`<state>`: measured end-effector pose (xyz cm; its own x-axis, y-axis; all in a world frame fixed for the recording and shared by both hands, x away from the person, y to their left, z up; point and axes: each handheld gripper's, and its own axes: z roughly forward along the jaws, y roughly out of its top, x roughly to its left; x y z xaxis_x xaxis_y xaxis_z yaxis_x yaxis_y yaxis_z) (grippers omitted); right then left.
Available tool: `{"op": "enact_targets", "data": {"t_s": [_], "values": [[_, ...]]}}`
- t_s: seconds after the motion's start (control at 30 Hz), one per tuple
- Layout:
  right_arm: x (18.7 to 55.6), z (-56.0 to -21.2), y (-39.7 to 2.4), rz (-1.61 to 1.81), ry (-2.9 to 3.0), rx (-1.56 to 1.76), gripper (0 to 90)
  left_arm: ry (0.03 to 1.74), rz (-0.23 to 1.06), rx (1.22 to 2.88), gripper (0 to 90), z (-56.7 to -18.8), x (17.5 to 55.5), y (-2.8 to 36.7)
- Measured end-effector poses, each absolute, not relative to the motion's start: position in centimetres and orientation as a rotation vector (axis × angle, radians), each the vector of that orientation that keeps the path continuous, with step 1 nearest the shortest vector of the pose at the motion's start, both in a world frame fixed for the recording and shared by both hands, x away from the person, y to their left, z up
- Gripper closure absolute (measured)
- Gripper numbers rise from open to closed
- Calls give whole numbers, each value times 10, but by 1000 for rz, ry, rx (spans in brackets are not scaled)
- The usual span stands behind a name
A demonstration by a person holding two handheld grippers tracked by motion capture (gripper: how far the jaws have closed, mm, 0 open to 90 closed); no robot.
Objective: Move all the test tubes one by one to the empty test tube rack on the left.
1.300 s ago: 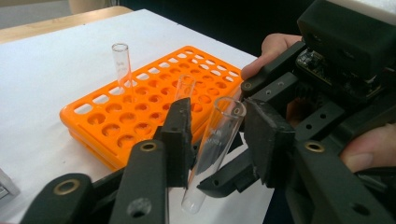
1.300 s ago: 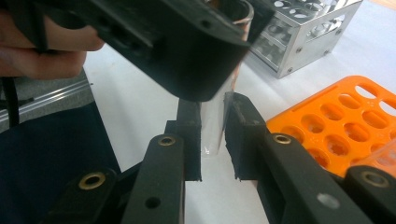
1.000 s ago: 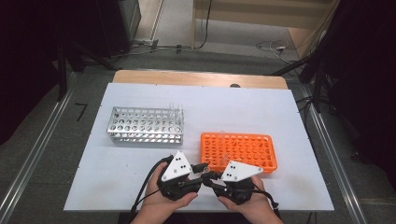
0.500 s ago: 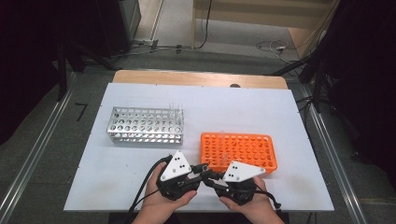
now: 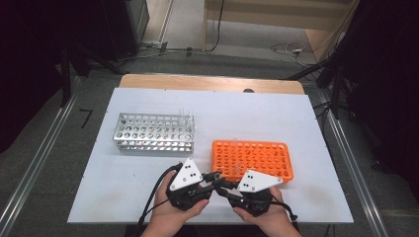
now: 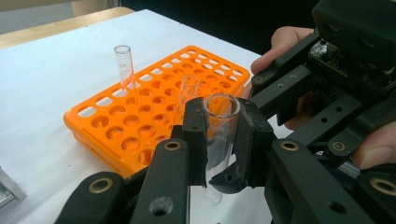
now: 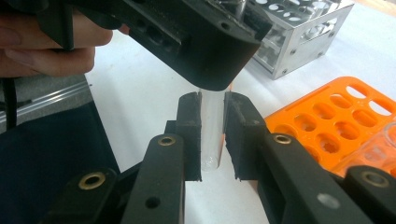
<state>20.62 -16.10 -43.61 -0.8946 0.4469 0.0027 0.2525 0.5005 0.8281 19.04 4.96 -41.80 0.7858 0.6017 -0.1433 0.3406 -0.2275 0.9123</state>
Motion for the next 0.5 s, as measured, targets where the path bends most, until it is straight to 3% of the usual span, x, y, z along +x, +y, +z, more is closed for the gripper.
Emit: {"op": "enact_targets", "data": {"t_s": [0.5], "values": [[206, -435, -161, 1358, 2514, 605, 741, 714, 278, 1838, 757, -415, 192, 52]]}}
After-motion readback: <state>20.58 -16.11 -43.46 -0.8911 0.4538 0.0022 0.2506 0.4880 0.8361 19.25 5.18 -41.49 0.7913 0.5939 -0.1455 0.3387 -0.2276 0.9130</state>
